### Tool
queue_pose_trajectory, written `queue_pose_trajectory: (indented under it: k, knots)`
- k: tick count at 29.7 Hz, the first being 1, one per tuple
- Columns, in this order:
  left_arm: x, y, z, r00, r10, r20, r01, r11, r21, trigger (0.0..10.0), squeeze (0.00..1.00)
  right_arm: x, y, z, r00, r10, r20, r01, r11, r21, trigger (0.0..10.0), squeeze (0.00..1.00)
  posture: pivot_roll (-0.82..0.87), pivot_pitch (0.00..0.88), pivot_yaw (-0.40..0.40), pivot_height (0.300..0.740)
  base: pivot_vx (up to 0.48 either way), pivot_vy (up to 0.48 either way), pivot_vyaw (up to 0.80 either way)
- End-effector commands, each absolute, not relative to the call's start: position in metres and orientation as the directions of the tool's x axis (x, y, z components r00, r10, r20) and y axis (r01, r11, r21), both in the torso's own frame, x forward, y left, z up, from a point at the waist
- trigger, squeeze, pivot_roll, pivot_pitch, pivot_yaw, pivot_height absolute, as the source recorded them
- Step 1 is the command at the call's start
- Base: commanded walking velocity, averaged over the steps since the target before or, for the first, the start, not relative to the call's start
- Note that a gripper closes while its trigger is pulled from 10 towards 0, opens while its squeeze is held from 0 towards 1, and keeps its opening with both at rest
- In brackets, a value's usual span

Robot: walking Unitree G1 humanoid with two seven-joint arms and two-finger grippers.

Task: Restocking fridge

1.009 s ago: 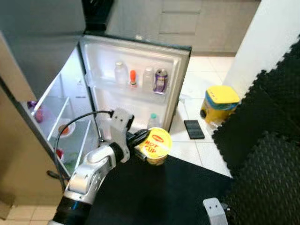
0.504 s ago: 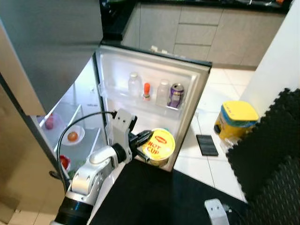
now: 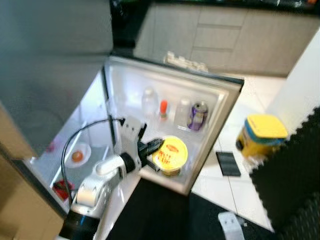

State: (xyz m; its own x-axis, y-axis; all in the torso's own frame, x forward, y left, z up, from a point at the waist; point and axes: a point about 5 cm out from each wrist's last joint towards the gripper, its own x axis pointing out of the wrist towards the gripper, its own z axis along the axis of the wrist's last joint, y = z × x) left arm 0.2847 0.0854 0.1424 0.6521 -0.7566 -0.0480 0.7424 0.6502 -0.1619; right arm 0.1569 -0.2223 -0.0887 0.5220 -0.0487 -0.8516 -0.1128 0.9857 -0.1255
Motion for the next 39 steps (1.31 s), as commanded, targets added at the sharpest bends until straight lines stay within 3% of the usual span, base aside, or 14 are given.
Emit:
queue_pose_trajectory:
  k: [1,13,25,28,39]
  knots:
    - [0.284,0.083,0.143,0.643,-0.764,-0.052,0.752,0.642,-0.149,10.0,0.0,0.151,-0.229,-0.09,0.507,-0.074,-0.859,-0.093,0.986,-0.14,10.0,0.0,0.06,0.015,-0.006,0.74,0.277,0.0,-0.8]
    - [0.284,0.084,0.143,0.652,-0.756,-0.055,0.744,0.652,-0.146,10.0,0.0,0.153,-0.229,-0.089,0.519,-0.065,-0.852,-0.097,0.986,-0.134,10.0,0.0,0.06,0.015,-0.006,0.74,0.271,0.0,-0.04]
    - [0.286,0.087,0.143,0.67,-0.74,-0.055,0.728,0.67,-0.147,10.0,0.0,0.163,-0.226,-0.084,0.57,-0.013,-0.821,-0.131,0.986,-0.106,10.0,0.0,0.06,0.017,-0.006,0.74,0.0,0.0,0.0]
    - [0.285,0.087,0.143,0.663,-0.747,-0.048,0.734,0.662,-0.15,10.0,0.0,0.179,-0.218,-0.076,0.631,0.088,-0.771,-0.166,0.986,-0.023,10.0,0.0,0.06,0.018,-0.006,0.74,0.0,0.0,0.0]
    - [0.279,0.09,0.147,0.602,-0.798,-0.034,0.784,0.599,-0.163,10.0,0.0,0.214,-0.205,-0.051,0.725,0.315,-0.612,-0.281,0.947,0.155,10.0,0.0,0.06,0.019,-0.005,0.74,0.0,0.0,0.0]
